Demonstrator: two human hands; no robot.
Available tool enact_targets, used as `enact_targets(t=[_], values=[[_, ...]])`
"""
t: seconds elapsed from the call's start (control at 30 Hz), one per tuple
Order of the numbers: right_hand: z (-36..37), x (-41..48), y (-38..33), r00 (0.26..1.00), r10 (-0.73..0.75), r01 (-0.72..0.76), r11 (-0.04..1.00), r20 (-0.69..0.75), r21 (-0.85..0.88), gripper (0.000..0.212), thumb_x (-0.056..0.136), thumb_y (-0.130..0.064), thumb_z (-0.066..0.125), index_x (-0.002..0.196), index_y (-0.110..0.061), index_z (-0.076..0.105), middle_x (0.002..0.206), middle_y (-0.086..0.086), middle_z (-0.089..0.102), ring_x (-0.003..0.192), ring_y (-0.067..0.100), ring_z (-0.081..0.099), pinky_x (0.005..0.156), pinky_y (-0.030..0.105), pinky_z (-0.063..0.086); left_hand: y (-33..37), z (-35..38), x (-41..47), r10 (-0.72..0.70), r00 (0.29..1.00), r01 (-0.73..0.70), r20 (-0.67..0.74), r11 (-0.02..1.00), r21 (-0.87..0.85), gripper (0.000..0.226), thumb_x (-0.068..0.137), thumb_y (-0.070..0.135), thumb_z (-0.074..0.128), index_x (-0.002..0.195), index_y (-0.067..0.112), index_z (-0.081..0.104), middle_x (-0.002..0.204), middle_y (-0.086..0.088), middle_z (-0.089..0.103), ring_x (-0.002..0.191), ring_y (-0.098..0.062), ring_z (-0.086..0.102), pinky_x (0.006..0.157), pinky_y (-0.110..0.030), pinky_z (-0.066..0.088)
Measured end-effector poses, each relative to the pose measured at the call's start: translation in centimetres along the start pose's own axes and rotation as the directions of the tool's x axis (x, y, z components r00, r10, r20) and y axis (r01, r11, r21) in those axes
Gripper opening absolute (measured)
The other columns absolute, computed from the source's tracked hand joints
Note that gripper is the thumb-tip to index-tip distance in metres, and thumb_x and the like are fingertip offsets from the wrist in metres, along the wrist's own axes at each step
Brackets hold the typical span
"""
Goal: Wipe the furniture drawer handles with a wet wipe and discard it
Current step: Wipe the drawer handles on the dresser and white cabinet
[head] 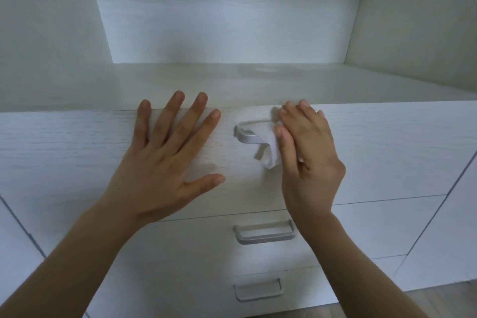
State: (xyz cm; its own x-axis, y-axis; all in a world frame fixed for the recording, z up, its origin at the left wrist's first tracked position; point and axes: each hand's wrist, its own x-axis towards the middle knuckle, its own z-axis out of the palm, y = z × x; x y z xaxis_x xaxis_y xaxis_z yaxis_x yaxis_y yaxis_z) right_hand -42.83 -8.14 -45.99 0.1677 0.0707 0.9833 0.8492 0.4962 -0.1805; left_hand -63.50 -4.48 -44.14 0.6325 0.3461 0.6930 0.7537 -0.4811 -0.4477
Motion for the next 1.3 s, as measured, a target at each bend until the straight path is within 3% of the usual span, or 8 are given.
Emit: enact_targets(t=[0.2,0.33,0.5,0.63,0.73,0.87,1.07,1.3], values=[[0.8,0.5,-0.1,0.966,-0.224,0.228,0.974,0.129,-0.019,0.032,0.098,-0.027,0.05,0.112,-0.003,0.065,0.116,0.011,0.066,0.117,0.019,0.055,0.11,0.033,0.035,0.1,0.1,0.0,0.005,1.0,-0.005,-0.008,1.0,0.007,0.076,0.093,0.064,0.013,0.15,0.014,0.008,0.157,-0.003,-0.005,0.144,-0.027,-0.004,0.113,-0.051,-0.009],[-0.7,0.0,1.8,0.979,-0.194,0.201,0.967,0.064,-0.157,0.032,0.099,-0.031,0.05,0.119,-0.007,0.059,0.119,0.009,0.064,0.119,0.022,0.053,0.11,0.036,0.034,0.1,0.1,0.0,-0.003,1.0,0.003,-0.011,1.0,0.002,0.075,0.093,0.065,0.012,0.15,0.016,0.005,0.157,0.0,-0.009,0.144,-0.025,-0.006,0.113,-0.05,-0.009],[0.8,0.5,0.0,0.954,-0.273,0.283,0.957,0.125,-0.068,0.033,0.098,-0.03,0.049,0.118,-0.006,0.061,0.117,0.008,0.065,0.117,0.017,0.055,0.112,0.032,0.033,0.0,0.2,0.0,0.003,1.0,-0.003,-0.026,1.0,0.004,0.076,0.093,0.064,0.014,0.15,0.014,0.008,0.157,-0.001,-0.009,0.144,-0.027,-0.005,0.113,-0.052,-0.008],[-0.6,0.1,1.8,0.982,-0.179,0.188,0.93,0.058,-0.317,0.037,0.096,-0.043,0.051,0.118,-0.017,0.063,0.121,-0.001,0.063,0.121,0.018,0.054,0.116,0.042,0.015,0.0,0.2,0.0,0.001,1.0,-0.001,-0.016,1.0,-0.003,0.076,0.093,0.065,0.013,0.15,0.015,0.006,0.157,0.0,-0.01,0.144,-0.026,-0.006,0.113,-0.051,-0.009],[-0.1,-0.4,1.3,0.98,-0.194,0.196,0.923,0.039,-0.33,0.038,0.097,-0.042,0.051,0.125,-0.017,0.054,0.126,-0.003,0.057,0.125,0.016,0.049,0.117,0.042,0.01,0.1,0.2,0.0,-0.002,1.0,0.002,-0.016,1.0,0.007,0.076,0.093,0.065,0.013,0.15,0.015,0.007,0.157,-0.001,-0.009,0.144,-0.026,-0.007,0.113,-0.05,-0.01],[1.1,-0.2,0.2,0.949,-0.295,0.309,0.939,0.109,-0.148,0.033,0.097,-0.033,0.053,0.124,-0.013,0.055,0.126,0.002,0.056,0.123,0.015,0.05,0.115,0.038,0.025,0.0,0.3,-0.1,0.008,1.0,-0.007,-0.025,1.0,0.014,0.075,0.094,0.065,0.015,0.15,0.015,0.007,0.157,-0.003,-0.006,0.144,-0.027,-0.006,0.113,-0.052,-0.008],[-1.6,-0.2,3.0,0.962,-0.244,0.264,0.945,0.124,-0.192,0.031,0.097,-0.027,0.053,0.121,-0.007,0.055,0.122,0.009,0.062,0.121,0.019,0.051,0.115,0.037,0.026,0.0,0.3,0.0,0.007,1.0,-0.006,-0.025,1.0,0.003,0.075,0.093,0.065,0.013,0.15,0.017,0.005,0.157,-0.001,-0.009,0.144,-0.026,-0.006,0.113,-0.052,-0.008],[0.3,0.8,1.0,0.897,-0.412,0.424,0.904,0.164,-0.051,0.03,0.093,-0.022,0.062,0.115,-0.003,0.063,0.116,0.01,0.066,0.115,0.018,0.058,0.109,0.035,0.039,-0.1,0.4,0.0,0.012,0.999,-0.011,-0.029,1.0,0.009,0.076,0.093,0.064,0.015,0.15,0.014,0.008,0.157,-0.004,-0.005,0.144,-0.028,-0.004,0.113,-0.052,-0.008]])
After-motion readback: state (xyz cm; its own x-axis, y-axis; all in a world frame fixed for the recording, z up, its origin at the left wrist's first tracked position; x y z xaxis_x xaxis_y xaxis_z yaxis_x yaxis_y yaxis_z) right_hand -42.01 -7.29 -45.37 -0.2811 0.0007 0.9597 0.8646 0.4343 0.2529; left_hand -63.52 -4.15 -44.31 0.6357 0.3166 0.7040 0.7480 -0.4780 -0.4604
